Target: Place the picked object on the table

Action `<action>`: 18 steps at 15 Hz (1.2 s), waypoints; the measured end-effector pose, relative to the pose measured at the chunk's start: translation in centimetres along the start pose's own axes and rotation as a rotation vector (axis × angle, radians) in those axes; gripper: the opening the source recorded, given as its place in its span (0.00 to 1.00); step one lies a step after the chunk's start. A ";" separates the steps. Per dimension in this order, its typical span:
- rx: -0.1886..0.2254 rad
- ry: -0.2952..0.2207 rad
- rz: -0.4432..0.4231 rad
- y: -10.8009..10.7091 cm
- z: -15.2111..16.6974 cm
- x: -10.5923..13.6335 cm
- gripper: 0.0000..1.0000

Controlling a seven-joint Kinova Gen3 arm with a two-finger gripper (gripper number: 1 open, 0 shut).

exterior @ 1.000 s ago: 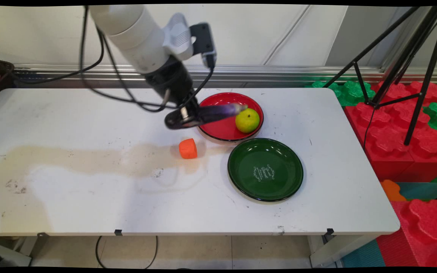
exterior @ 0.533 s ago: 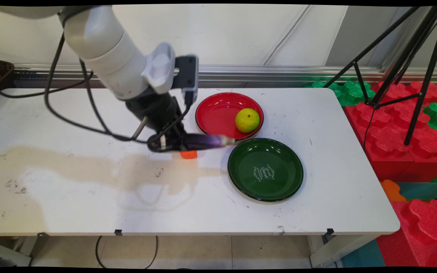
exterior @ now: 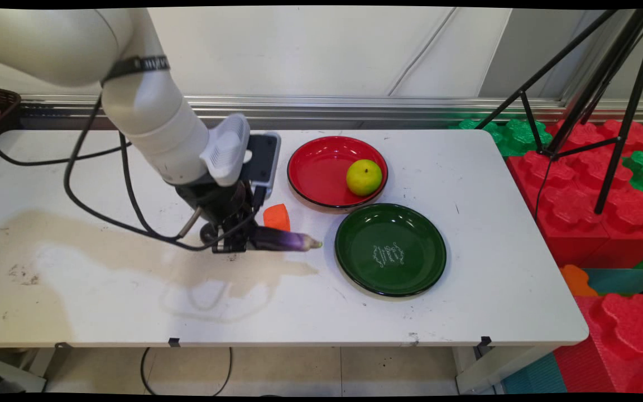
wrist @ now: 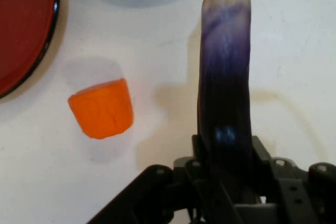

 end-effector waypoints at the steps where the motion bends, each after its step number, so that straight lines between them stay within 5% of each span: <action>1: -0.008 -0.008 0.012 0.1 0.8 -0.2 0.00; 18: -0.060 -0.070 0.120 -0.8 11.0 -1.7 0.00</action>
